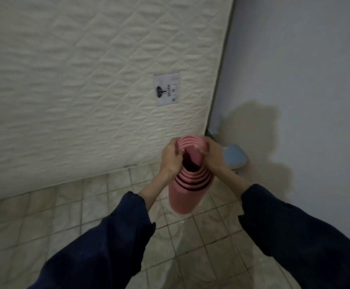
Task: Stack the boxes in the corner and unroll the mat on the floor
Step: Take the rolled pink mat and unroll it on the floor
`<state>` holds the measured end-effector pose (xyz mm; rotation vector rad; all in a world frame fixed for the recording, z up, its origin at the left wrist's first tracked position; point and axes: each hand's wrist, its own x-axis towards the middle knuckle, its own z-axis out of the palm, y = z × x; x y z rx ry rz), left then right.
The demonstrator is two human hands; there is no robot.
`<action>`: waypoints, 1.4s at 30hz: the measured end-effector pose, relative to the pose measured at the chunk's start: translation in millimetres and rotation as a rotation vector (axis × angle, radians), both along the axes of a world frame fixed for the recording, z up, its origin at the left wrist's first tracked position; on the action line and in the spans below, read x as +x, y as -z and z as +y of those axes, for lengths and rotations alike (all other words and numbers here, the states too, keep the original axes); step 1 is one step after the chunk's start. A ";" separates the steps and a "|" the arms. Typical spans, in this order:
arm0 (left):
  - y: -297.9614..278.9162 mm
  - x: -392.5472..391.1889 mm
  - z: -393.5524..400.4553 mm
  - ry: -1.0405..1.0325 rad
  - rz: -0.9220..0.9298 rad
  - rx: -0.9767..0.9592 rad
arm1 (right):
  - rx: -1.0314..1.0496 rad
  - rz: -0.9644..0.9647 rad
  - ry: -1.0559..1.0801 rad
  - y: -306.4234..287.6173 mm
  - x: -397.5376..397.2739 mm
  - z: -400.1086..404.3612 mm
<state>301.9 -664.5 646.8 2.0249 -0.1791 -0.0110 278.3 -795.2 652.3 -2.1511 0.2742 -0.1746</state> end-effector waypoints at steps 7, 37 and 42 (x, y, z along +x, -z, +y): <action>11.3 24.5 154.3 -0.288 0.048 -0.028 | -0.030 0.050 -0.288 8.0 65.8 153.1; 31.7 -111.8 733.4 -1.696 0.122 -0.070 | -0.027 0.145 -1.625 30.4 36.1 859.3; 28.4 -155.7 821.1 -1.800 0.158 -0.059 | -0.016 0.189 -1.735 32.5 -9.7 960.3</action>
